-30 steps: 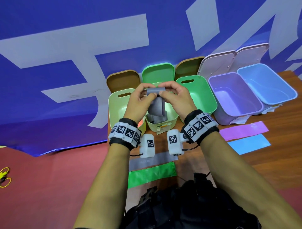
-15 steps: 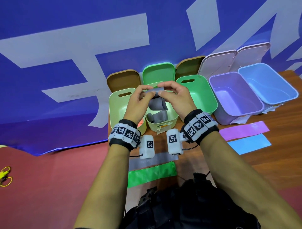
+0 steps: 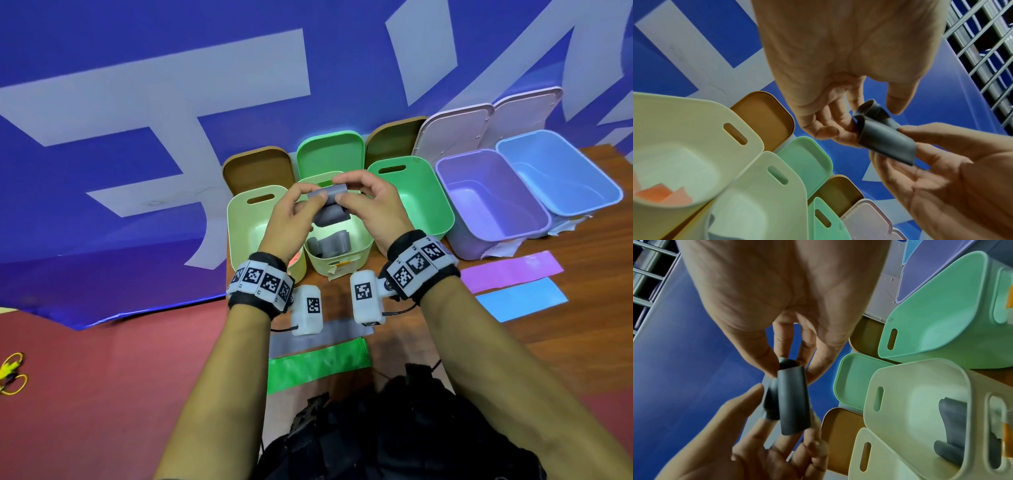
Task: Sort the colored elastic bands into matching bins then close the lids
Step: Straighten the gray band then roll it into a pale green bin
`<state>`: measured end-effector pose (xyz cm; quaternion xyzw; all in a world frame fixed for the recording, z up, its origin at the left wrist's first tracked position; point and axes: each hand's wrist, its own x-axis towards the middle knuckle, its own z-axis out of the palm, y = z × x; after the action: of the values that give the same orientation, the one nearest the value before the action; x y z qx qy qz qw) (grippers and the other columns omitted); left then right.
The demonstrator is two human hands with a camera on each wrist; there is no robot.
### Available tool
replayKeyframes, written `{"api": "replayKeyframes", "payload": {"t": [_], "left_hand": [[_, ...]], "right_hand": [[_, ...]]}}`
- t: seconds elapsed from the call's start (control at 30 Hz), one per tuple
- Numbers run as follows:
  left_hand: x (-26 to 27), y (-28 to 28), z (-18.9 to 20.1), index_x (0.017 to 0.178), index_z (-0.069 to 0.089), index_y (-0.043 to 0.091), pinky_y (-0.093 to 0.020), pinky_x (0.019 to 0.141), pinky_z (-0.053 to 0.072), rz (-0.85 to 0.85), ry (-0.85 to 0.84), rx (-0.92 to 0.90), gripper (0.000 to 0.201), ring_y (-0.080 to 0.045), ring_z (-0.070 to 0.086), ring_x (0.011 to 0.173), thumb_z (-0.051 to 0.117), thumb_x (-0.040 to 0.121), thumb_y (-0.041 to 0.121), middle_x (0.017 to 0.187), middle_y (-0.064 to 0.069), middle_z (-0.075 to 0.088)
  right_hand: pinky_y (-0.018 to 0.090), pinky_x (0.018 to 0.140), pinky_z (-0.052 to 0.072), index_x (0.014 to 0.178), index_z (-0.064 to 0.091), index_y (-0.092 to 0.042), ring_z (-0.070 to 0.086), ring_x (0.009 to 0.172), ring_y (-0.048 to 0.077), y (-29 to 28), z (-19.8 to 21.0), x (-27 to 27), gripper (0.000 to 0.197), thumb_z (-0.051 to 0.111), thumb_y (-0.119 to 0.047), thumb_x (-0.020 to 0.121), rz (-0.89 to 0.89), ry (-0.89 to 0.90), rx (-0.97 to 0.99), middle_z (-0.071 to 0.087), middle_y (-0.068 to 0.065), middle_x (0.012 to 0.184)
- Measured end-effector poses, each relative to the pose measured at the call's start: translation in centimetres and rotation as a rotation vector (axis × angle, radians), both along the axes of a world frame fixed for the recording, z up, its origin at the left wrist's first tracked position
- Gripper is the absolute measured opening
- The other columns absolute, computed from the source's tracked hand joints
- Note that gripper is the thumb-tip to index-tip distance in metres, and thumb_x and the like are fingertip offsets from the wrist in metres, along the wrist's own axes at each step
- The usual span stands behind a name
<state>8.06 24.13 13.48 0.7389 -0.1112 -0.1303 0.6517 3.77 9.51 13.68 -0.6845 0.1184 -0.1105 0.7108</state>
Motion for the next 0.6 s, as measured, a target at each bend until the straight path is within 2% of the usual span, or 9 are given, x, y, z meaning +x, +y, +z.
{"api": "replayKeyframes", "payload": {"t": [0.07, 0.13, 0.2, 0.27, 0.33, 0.43, 0.5, 0.6], "left_hand": [[0.0, -0.1, 0.0, 0.092, 0.063, 0.02, -0.033, 0.069, 0.038, 0.023, -0.004, -0.006, 0.005, -0.018, 0.05, 0.071, 0.06, 0.096, 0.022, 0.075, -0.002, 0.062], [-0.1, -0.2, 0.1, 0.097, 0.063, 0.016, -0.028, 0.067, 0.04, 0.013, -0.029, -0.019, 0.003, -0.017, 0.051, 0.067, 0.061, 0.096, 0.018, 0.075, -0.011, 0.061], [-0.2, -0.3, 0.3, 0.103, 0.06, 0.011, -0.018, 0.062, 0.043, 0.001, -0.065, -0.027, 0.007, -0.005, 0.056, 0.061, 0.06, 0.096, 0.011, 0.076, -0.01, 0.065], [-0.3, -0.5, 0.4, 0.107, 0.058, 0.009, -0.011, 0.06, 0.043, -0.003, -0.08, -0.042, 0.012, 0.003, 0.059, 0.061, 0.06, 0.095, 0.006, 0.08, -0.008, 0.067], [-0.4, -0.6, 0.3, 0.109, 0.057, 0.007, -0.01, 0.06, 0.044, -0.002, -0.057, -0.046, 0.014, 0.005, 0.06, 0.063, 0.06, 0.095, 0.005, 0.081, -0.004, 0.068], [-0.1, -0.7, -0.4, 0.105, 0.062, 0.011, -0.019, 0.066, 0.044, -0.009, 0.001, -0.003, 0.011, -0.001, 0.063, 0.07, 0.06, 0.097, 0.018, 0.08, 0.006, 0.069], [0.0, -0.7, -0.9, 0.103, 0.064, 0.009, -0.018, 0.064, 0.043, -0.031, 0.0, 0.018, 0.014, -0.007, 0.063, 0.07, 0.059, 0.098, 0.022, 0.081, 0.001, 0.069], [0.0, -0.7, -1.1, 0.107, 0.062, -0.001, -0.01, 0.061, 0.043, -0.035, -0.009, -0.015, 0.017, -0.003, 0.061, 0.066, 0.061, 0.096, 0.012, 0.084, -0.009, 0.067]], "right_hand": [[0.023, 0.077, 0.052, 0.106, 0.07, -0.007, 0.065, 0.082, 0.004, -0.1, -0.1, -0.1, 0.027, 0.061, 0.004, 0.085, 0.006, 0.005, -0.001, 0.068, 0.001, 0.1], [0.025, 0.081, 0.054, 0.107, 0.07, -0.008, 0.066, 0.087, 0.008, -0.1, -0.2, 0.0, 0.027, 0.06, 0.001, 0.083, 0.0, 0.006, 0.025, 0.069, 0.005, 0.104], [0.033, 0.087, 0.057, 0.107, 0.07, -0.011, 0.067, 0.097, 0.02, -0.1, -0.4, 0.1, 0.023, 0.062, -0.006, 0.086, -0.001, 0.003, 0.08, 0.068, 0.016, 0.109], [0.035, 0.085, 0.058, 0.107, 0.069, -0.013, 0.068, 0.096, 0.024, -0.2, -0.6, 0.3, 0.017, 0.064, -0.009, 0.092, 0.002, 0.009, 0.077, 0.067, 0.02, 0.11], [0.032, 0.082, 0.058, 0.107, 0.068, -0.013, 0.069, 0.091, 0.022, -0.3, -0.9, 0.3, 0.016, 0.065, -0.009, 0.092, -0.005, 0.008, 0.047, 0.069, 0.02, 0.106], [0.034, 0.086, 0.058, 0.105, 0.069, -0.013, 0.068, 0.09, 0.019, -0.5, -1.0, 0.2, 0.019, 0.066, -0.004, 0.089, -0.011, -0.008, 0.038, 0.069, 0.011, 0.099], [0.034, 0.089, 0.058, 0.103, 0.07, -0.013, 0.069, 0.091, 0.017, -0.6, -1.0, 0.2, 0.021, 0.067, -0.001, 0.087, -0.014, -0.011, 0.016, 0.069, 0.007, 0.099], [0.035, 0.094, 0.056, 0.103, 0.07, -0.013, 0.069, 0.096, 0.017, -0.7, -1.1, 0.2, 0.025, 0.066, 0.004, 0.085, -0.007, -0.016, -0.006, 0.07, 0.01, 0.106]]}}
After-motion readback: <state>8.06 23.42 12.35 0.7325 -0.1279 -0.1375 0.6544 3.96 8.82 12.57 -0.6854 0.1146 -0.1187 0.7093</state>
